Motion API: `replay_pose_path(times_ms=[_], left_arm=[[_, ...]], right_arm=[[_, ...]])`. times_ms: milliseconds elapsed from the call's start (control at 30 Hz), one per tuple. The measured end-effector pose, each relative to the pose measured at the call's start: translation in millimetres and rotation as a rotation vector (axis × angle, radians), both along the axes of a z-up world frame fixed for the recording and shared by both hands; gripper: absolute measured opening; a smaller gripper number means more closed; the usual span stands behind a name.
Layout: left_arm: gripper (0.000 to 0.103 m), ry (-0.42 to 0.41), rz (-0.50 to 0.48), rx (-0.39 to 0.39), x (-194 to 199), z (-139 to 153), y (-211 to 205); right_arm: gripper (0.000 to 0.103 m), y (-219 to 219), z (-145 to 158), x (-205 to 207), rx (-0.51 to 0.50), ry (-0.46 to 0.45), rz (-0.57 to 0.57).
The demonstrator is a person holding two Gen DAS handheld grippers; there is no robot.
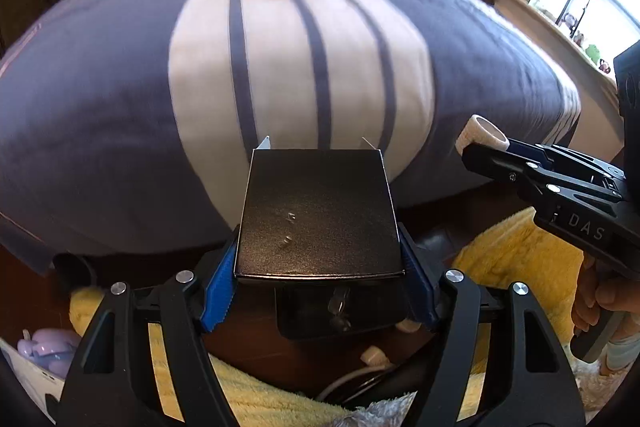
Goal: Collect trash
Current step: 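Lower black box and tape roll into the bin and open both tools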
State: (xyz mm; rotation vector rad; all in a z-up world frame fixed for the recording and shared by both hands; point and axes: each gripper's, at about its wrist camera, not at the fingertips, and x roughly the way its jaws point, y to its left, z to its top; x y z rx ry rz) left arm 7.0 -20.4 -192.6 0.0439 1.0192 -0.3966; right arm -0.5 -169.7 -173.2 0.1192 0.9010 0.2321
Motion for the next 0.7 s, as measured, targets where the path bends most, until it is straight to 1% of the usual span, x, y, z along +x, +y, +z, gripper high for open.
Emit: replay_pose_path(times_ms=[133,333,467,700], left_arm=[[0.068,0.076,-0.007,0.011,3.4,-34.0,-2.8],[0.068,0.181,-0.024,0.023,7.8,-81.0,-11.9],[0.068,0.229,-0.031,0.026,11.1,-100.4,-17.5],[0.068,0.294,-0.049,0.037,21.9,-122.3,-29.6]], right_arm=[[0.033,0.0,-23.8,1.1,-0.005,0.061,0.007],[0.033,4.1,-66.4,5.2,0.009,0.181,0.026],[0.033,3.5,-89.6,7.9,0.03,0.25,0.025],[0.035,0.6,-105.6,16.4,0.05,0.305,0.017]])
